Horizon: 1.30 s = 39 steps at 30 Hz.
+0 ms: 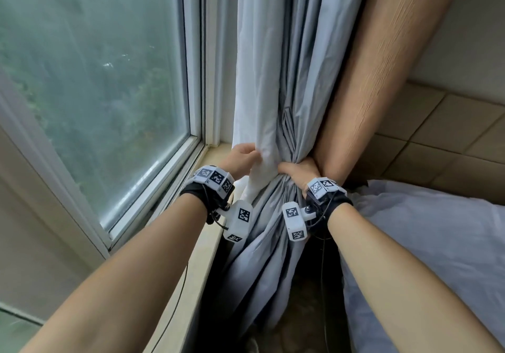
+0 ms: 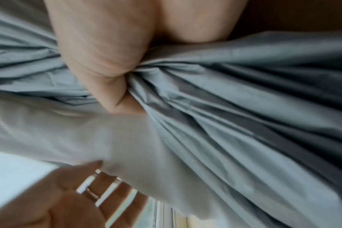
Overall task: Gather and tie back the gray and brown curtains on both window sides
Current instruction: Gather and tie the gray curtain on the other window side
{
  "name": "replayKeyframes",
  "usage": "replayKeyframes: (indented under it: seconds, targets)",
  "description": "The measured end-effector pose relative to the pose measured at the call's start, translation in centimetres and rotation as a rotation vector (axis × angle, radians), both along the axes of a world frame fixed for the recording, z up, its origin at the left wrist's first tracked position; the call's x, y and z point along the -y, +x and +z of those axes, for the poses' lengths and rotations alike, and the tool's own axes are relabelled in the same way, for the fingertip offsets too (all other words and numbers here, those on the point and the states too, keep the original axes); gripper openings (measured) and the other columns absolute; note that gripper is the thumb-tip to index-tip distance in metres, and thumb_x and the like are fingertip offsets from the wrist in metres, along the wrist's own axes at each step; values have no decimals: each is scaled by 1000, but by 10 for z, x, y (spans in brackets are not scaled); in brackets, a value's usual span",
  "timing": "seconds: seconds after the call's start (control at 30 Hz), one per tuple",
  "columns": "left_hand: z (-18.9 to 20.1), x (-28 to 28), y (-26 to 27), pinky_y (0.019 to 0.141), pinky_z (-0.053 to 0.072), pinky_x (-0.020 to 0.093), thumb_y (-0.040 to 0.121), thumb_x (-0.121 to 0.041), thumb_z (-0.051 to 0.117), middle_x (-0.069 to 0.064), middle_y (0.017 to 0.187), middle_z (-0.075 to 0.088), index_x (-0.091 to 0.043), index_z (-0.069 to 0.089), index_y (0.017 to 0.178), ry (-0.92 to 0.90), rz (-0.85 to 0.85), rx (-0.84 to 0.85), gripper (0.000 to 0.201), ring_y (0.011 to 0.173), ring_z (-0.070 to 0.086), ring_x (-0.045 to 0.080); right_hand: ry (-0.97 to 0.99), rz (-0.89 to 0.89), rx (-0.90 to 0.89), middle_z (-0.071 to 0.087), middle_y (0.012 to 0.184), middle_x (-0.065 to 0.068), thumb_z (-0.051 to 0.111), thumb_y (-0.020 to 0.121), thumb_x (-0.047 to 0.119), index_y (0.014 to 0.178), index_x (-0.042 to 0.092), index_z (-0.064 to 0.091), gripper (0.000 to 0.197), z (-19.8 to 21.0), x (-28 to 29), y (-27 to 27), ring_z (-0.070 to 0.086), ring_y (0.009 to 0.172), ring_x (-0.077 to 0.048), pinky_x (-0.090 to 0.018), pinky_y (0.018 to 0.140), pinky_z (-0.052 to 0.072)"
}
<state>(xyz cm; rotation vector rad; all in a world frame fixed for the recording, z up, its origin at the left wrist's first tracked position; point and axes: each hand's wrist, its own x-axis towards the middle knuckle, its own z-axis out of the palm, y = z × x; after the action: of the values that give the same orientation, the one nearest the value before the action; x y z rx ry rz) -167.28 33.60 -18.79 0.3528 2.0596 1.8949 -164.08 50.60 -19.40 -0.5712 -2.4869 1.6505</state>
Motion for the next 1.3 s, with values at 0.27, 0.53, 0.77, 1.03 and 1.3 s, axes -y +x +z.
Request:
replayKeyframes:
  seconds: [0.27,0.53,0.77,1.03,1.3]
  targets:
    - [-5,-31,3,85,56,43,92,0,54,7,72,58,-10,58,69,-78,-83,-31,26,79,60,24,-26,160,7,77,97,-2,89,47,36,94,13,74,55,-4,-28,2,72,95,-20,-41,93,56]
    - [8,-47,-5,76,60,31,93,-1,48,3,89,74,-11,72,92,-97,5,-15,26,86,72,20,62,11,-25,72,91,-2,83,70,20,93,11,69,29,4,-51,4,66,77,-14,-28,80,53]
    - [-5,-42,-29,113,34,43,79,-31,79,11,155,32,-11,21,151,-345,366,-35,95,140,36,28,39,79,2,72,89,-12,70,57,19,96,-10,68,48,7,-58,10,68,97,-35,-50,92,54]
    - [-3,-42,-23,77,59,45,72,-30,65,15,86,71,4,67,87,-205,256,-98,38,84,70,35,10,-40,-40,70,92,-11,67,78,7,88,9,65,10,12,-56,12,66,86,-26,-24,74,47]
    - [17,-47,-2,88,58,45,87,-9,61,30,106,68,18,61,102,-97,-46,-12,31,96,71,31,-90,206,-33,74,105,-5,86,59,18,104,13,70,49,3,-38,6,70,101,-22,-42,96,53]
